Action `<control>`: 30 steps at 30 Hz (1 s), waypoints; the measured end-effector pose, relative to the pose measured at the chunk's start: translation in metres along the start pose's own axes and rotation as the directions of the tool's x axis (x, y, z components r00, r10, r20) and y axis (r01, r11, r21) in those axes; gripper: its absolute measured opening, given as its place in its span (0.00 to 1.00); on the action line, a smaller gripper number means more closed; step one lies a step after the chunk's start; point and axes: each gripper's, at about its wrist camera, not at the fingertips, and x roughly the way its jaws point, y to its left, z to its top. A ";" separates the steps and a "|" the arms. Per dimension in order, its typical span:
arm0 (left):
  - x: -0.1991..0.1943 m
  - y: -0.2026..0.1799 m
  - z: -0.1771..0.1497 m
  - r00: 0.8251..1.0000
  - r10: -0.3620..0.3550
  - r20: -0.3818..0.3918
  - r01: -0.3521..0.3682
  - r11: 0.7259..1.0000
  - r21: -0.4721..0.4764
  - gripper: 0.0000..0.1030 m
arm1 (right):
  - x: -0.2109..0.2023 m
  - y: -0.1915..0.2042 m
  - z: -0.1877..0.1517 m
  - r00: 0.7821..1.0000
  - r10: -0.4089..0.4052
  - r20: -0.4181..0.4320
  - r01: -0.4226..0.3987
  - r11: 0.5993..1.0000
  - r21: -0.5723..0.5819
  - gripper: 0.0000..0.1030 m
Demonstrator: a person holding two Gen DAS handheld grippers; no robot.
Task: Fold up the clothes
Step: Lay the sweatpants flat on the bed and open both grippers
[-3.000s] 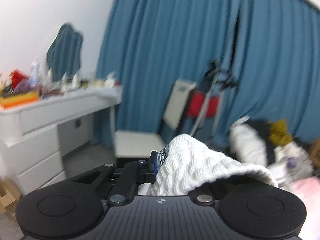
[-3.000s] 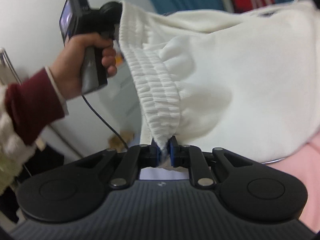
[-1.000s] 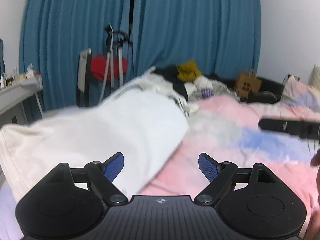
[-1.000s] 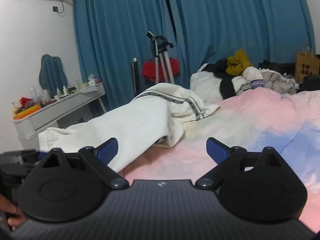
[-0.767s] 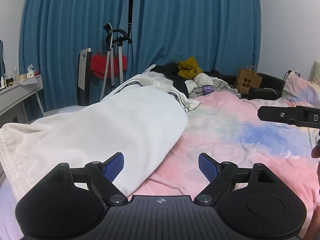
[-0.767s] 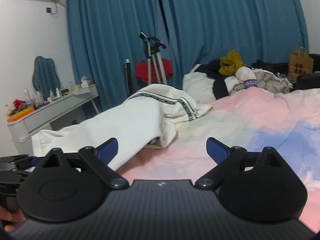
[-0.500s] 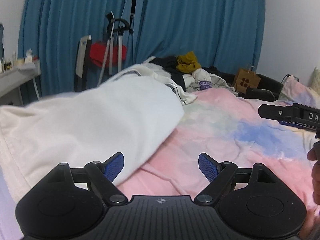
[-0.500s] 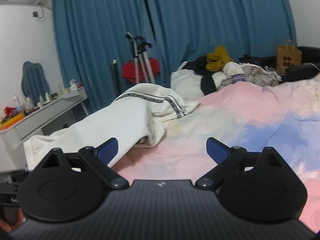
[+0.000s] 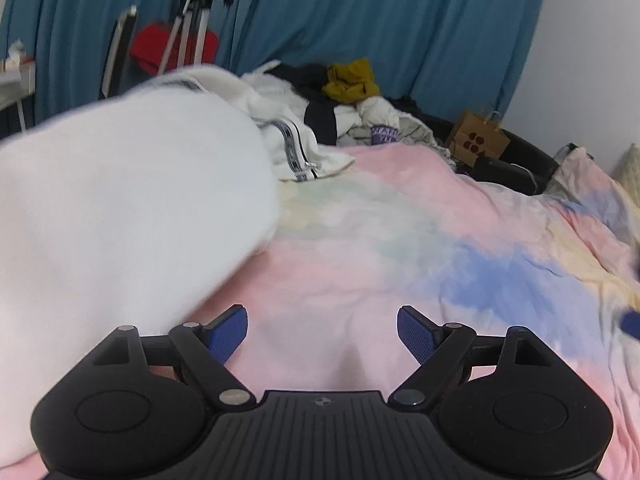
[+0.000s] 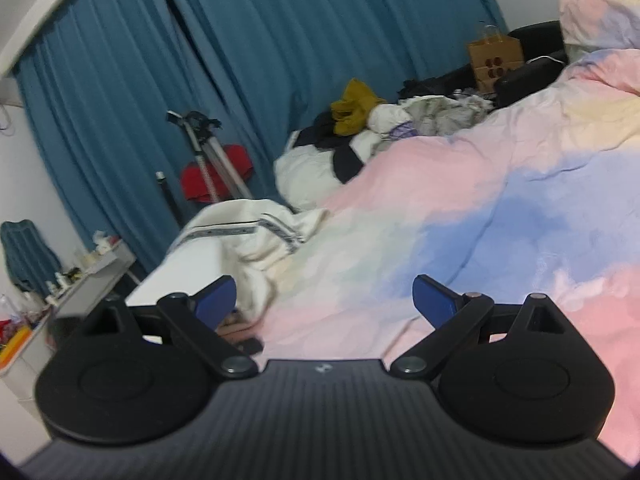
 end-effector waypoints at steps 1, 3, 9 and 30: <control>0.018 -0.005 0.001 1.000 0.027 0.007 -0.026 1.000 -0.013 0.81 | 0.005 -0.005 -0.001 1.000 -0.004 -0.011 0.004 1.000 0.021 0.94; 0.050 -0.011 0.004 0.994 0.106 0.027 -0.105 0.994 -0.023 0.81 | 0.015 -0.016 -0.003 0.999 -0.011 -0.033 0.013 0.998 0.061 0.94; 0.107 -0.006 0.020 0.923 0.379 0.063 -0.366 0.916 -0.163 0.84 | 0.047 -0.044 -0.010 0.994 -0.028 -0.102 0.043 0.987 0.153 0.94; 0.069 0.020 0.086 0.915 0.403 -0.025 -0.377 0.830 -0.412 0.21 | 0.070 -0.060 -0.008 0.993 -0.062 -0.101 0.080 0.980 0.182 0.94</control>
